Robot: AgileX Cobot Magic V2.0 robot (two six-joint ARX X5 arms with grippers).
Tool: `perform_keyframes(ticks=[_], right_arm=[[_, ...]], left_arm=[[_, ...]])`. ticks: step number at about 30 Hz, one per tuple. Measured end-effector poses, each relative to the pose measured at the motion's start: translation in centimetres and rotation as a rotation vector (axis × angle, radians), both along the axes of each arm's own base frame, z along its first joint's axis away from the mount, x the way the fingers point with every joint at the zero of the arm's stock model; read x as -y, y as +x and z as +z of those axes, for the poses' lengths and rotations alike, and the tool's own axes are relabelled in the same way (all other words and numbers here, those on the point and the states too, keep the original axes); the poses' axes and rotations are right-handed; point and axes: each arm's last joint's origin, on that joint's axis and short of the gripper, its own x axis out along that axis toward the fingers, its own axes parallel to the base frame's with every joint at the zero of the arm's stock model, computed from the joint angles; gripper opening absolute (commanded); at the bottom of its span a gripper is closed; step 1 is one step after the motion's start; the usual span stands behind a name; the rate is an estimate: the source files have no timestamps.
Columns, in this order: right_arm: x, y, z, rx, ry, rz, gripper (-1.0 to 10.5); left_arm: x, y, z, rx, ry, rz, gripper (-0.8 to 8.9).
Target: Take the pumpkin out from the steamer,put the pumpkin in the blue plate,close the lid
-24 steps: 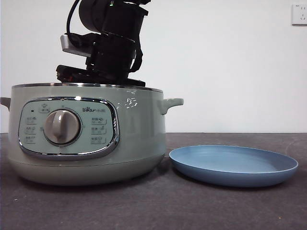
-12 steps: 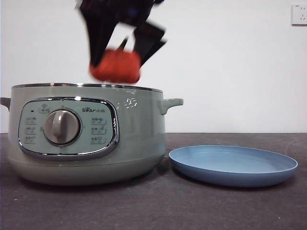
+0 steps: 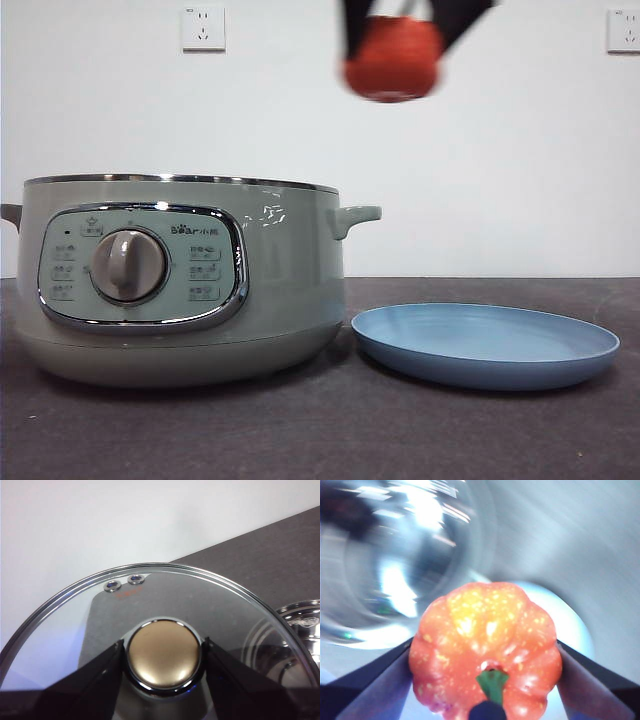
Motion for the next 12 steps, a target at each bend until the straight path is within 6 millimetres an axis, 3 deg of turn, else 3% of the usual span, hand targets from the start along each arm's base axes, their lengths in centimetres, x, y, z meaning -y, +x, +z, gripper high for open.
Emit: perform_keyframes(ticks=[5, 12], right_arm=[[2.8, 0.9, -0.6, 0.067, -0.147, -0.26, 0.0], [5.0, -0.5, -3.9, 0.115, -0.337, -0.483, 0.0]], left_arm=[[0.1, 0.0, 0.0, -0.006, -0.014, -0.036, -0.09], [0.1, 0.0, 0.0, -0.004, -0.014, -0.034, -0.09]])
